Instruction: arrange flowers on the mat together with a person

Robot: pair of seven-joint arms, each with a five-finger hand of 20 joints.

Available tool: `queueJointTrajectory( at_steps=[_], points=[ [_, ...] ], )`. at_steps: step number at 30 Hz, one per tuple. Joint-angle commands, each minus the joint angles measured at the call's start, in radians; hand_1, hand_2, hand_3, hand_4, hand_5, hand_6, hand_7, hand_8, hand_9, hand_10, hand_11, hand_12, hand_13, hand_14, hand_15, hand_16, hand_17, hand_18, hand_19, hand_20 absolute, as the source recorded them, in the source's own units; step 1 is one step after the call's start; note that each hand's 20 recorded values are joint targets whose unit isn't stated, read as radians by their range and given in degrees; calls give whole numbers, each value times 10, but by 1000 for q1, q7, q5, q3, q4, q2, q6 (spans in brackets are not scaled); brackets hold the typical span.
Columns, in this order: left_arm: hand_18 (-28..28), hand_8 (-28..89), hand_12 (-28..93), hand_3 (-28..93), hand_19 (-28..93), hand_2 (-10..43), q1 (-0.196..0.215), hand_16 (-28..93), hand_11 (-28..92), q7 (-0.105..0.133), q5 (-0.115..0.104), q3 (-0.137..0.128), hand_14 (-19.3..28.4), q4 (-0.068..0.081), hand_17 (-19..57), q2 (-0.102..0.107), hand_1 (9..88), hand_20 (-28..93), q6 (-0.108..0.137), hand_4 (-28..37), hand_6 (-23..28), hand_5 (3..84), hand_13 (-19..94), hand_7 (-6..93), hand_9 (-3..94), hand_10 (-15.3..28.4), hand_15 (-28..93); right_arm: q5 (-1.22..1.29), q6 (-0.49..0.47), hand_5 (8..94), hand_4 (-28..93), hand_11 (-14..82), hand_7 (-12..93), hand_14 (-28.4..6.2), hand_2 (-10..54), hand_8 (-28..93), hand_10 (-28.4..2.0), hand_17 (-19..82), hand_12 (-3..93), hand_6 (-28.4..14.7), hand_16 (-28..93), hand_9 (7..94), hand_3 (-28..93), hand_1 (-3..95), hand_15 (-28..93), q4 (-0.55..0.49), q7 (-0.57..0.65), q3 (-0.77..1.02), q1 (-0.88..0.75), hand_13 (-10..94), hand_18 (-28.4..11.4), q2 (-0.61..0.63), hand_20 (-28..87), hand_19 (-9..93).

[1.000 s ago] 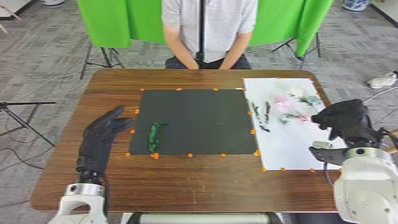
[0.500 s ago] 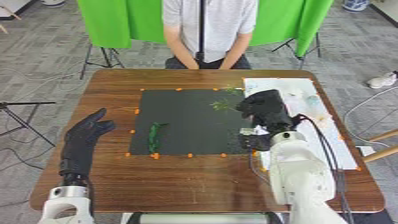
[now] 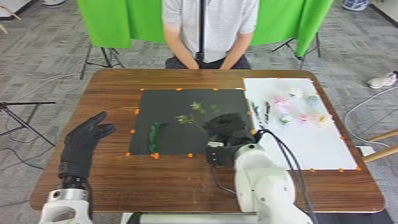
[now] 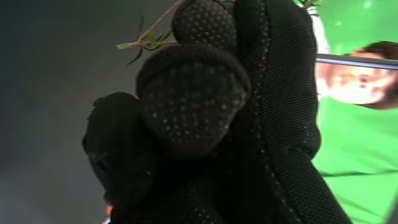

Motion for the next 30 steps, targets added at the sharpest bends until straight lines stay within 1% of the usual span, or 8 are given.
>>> queueJointTrajectory(
  at_steps=[1,7,8,11,14,22,26,30],
  points=[
    [145,-60,167,671,152,-53,22,31,240,-16,-3,4,181,-8,34,4,256,193,13,-174,24,480,371,135,506,147,317,6,48,851,430,291,255,-4,-95,128,-102,716,220,-38,124,937,-283,915,553,47,30,-49,24,937,-73,-28,312,890],
    [145,-60,167,670,152,-53,25,31,241,-22,0,4,181,-12,34,6,256,194,16,-174,24,481,371,134,506,148,317,38,64,844,424,271,262,-7,-95,119,-104,728,227,-36,119,937,-283,917,540,62,44,-74,34,937,-64,-30,288,861],
    [145,-60,167,670,151,-53,26,31,241,-19,0,3,181,-12,34,6,256,194,15,-175,24,481,371,134,506,148,317,45,61,844,423,266,263,-8,-95,116,-105,730,228,-36,118,937,-283,917,536,64,49,-76,37,937,-62,-30,284,857],
    [145,-60,168,669,151,-52,25,31,241,-21,0,3,181,-13,34,7,256,194,17,-175,24,480,371,133,506,147,317,57,72,843,421,260,265,-10,-95,114,-105,733,231,-36,117,937,-283,918,530,82,64,-86,55,937,-61,-38,279,851],
    [145,-60,169,670,152,-52,19,31,241,-23,-1,7,181,-10,34,9,256,194,13,-176,25,480,371,132,505,147,318,59,79,842,421,257,266,-10,-95,113,-103,735,233,-35,117,937,-283,919,529,93,66,-97,63,937,-61,-40,276,845],
    [145,-59,169,669,151,-51,20,30,242,-26,6,10,181,-12,34,12,257,194,12,-174,24,480,371,134,506,147,317,31,80,841,423,259,268,-10,-95,112,-104,737,235,-34,118,937,-283,916,531,99,52,-119,34,937,-63,-15,276,842],
    [145,-60,168,669,152,-52,21,30,241,-26,2,10,180,-13,34,13,256,194,17,-174,25,480,370,133,506,147,318,36,88,839,418,263,272,-8,-95,115,-102,738,233,-34,119,937,-283,917,537,105,52,-124,32,937,-63,-15,279,841],
    [145,-60,168,669,152,-51,17,30,242,-28,5,16,180,-12,34,14,256,194,12,-175,25,480,370,132,507,148,318,37,91,838,420,267,274,-7,-95,115,-101,740,232,-34,118,937,-283,915,539,121,54,-134,39,937,-60,-17,281,838]
  ],
)
